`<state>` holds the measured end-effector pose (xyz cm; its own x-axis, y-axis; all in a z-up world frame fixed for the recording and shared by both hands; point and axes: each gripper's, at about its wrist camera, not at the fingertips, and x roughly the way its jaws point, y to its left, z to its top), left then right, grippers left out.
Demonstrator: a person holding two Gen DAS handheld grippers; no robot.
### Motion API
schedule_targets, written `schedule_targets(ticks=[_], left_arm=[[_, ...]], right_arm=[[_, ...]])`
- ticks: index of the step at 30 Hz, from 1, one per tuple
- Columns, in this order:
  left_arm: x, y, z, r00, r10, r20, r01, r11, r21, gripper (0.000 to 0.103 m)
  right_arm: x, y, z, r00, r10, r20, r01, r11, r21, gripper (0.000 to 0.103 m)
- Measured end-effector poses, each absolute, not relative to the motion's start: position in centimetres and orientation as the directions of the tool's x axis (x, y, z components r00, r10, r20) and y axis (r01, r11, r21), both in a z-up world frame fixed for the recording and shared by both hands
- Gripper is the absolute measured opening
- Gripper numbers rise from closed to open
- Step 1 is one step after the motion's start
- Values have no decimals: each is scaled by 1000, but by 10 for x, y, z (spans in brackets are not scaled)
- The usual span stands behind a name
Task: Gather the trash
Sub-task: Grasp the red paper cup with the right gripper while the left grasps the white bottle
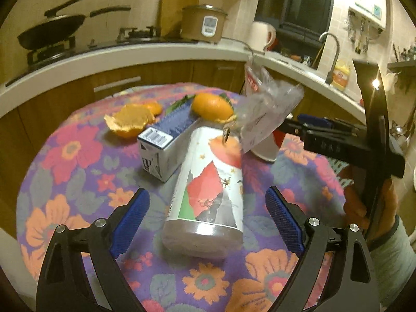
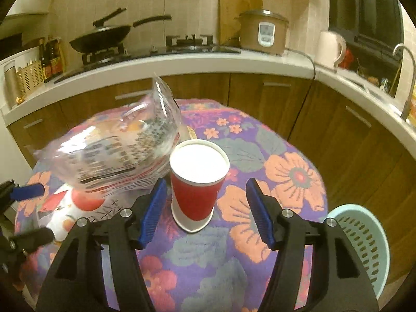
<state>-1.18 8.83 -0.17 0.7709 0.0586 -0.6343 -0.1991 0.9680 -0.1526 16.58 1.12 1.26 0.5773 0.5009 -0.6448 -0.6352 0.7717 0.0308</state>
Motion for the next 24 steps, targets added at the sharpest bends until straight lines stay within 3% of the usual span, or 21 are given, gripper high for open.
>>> schedule_targets(ticks=[7, 9, 11, 13, 14, 16, 24], left_arm=[[1, 90, -13, 741, 63, -669, -213, 966, -146, 85], [3, 90, -16, 731, 63, -679, -216, 966, -143, 81], [3, 91, -19, 725, 56, -686, -216, 965, -150, 68], [3, 92, -21, 723, 40, -690, -211, 963, -166, 65], [1, 92, -20, 727, 41, -686, -211, 963, -166, 64], [-1, 91, -19, 729, 41, -683, -210, 963, -166, 63], [-22, 90, -3, 744, 40, -667, -200, 966, -166, 60]], right_arm=[[186, 21, -1, 512, 523, -681, -643, 759, 100, 59], [190, 24, -3, 495, 533, -686, -648, 753, 117, 60], [191, 26, -4, 485, 538, -690, -651, 749, 126, 59], [193, 28, -4, 472, 543, -694, -654, 744, 137, 59], [194, 28, -4, 471, 539, -698, -652, 746, 136, 57], [194, 29, -5, 466, 537, -704, -653, 745, 136, 43], [173, 11, 7, 531, 529, -661, -641, 761, 94, 41]])
